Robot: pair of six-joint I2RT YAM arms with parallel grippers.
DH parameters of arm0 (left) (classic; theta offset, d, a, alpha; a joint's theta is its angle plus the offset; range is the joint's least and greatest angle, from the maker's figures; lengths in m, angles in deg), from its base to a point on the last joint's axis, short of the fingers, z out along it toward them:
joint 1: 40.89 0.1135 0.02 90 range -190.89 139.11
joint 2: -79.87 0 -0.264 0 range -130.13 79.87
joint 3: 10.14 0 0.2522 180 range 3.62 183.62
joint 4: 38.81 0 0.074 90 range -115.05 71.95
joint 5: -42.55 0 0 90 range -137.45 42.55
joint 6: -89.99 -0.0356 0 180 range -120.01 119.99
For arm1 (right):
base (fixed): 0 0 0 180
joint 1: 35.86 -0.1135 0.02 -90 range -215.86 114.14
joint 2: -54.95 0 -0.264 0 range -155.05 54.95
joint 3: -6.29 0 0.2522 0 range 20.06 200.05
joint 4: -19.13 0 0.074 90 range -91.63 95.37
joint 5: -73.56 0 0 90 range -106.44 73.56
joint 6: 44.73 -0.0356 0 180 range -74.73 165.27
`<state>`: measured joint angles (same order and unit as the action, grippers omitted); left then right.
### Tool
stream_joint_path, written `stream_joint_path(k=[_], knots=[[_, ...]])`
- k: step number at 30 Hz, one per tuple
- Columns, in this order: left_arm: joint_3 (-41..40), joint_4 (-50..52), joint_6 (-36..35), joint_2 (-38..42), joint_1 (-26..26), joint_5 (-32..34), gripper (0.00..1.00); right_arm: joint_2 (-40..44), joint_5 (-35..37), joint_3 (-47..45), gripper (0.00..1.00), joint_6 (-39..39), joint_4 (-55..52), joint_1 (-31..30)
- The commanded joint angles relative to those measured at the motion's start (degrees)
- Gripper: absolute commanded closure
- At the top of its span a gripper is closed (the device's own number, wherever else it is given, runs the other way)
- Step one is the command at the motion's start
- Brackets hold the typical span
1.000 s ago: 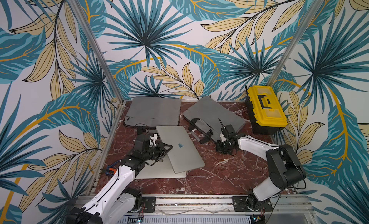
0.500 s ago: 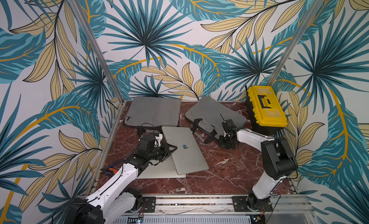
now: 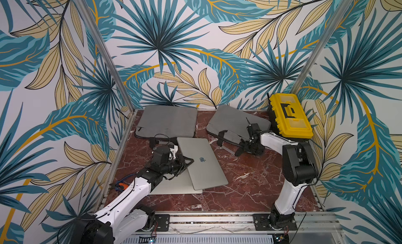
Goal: Open the zippered laptop bag and take out the laptop
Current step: Adjust the zippered laptop bag at the center of the board.
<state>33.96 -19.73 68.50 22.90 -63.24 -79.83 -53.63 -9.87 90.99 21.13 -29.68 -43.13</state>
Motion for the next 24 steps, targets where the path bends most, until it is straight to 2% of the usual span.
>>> stream_joint_path(k=[1,11,24], knots=[[4.35,-9.50,-0.48,0.90,-0.50,-2.51,1.00,-1.94,2.35,2.71,0.78,1.89,-0.01,0.54],[4.43,-10.50,-0.65,-0.80,-2.06,-2.84,1.00,-4.82,4.10,8.86,0.65,4.07,-1.07,1.71],[7.73,-11.11,-2.98,-6.39,-6.06,-5.02,1.00,-11.55,4.37,18.41,0.55,7.59,-5.05,3.90]])
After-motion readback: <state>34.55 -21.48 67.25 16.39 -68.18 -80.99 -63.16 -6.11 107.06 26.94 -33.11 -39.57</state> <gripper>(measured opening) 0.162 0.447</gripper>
